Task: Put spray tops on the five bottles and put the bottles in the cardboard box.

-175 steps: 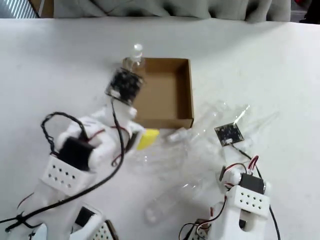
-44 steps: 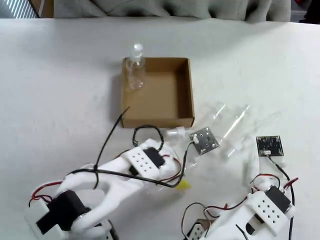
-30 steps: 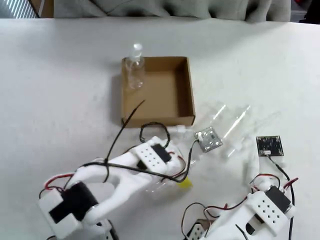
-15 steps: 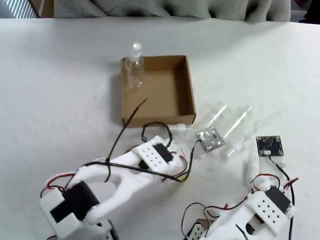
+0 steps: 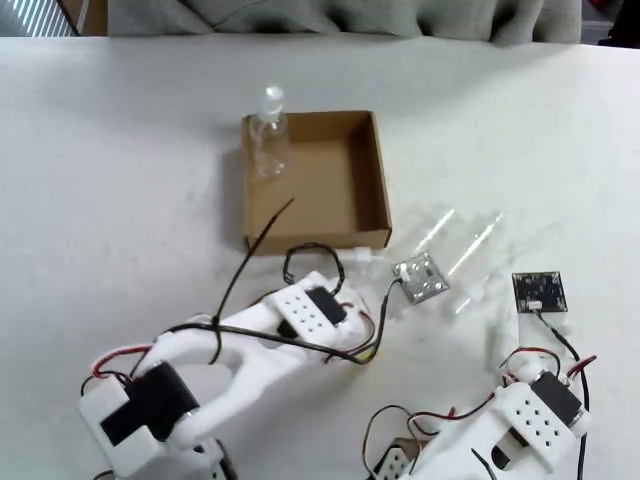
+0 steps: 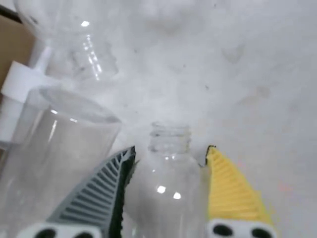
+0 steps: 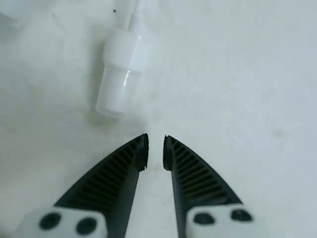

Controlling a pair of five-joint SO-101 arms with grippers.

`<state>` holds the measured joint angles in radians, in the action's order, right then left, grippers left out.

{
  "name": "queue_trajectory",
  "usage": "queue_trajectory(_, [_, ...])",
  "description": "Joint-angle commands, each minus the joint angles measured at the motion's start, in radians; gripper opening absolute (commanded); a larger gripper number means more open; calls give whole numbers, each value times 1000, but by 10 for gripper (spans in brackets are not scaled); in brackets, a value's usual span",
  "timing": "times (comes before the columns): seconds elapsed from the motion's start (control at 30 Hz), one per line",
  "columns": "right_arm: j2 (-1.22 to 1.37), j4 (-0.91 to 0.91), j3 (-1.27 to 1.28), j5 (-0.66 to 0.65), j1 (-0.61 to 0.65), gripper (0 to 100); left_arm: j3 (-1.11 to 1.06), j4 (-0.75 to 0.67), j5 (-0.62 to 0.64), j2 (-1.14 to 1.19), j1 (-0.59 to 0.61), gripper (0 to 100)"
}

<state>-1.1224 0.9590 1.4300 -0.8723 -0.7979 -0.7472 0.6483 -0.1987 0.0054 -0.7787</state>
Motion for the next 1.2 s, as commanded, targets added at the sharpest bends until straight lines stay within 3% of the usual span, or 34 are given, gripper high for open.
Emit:
queue_trajectory(0.0, [-10,-10,-6,-12,2,49,37,23,14,-13,-4,260])
queue_trajectory(0.33, [-10,-10,-6,-12,2,49,38,152,3,-165,51,257])
queue_trajectory(0.53, [-10,-8,-6,-12,2,48,29,270,-81,-259,68,257])
queue_trajectory(0.77, [-10,-8,-6,-12,2,48,29,338,-87,-239,65,262])
queue_trajectory(0.93, [-10,-8,-6,-12,2,48,38,413,-107,-236,84,348])
queue_trajectory(1.17, [-10,-15,-6,-12,2,49,55,422,-107,-236,133,346])
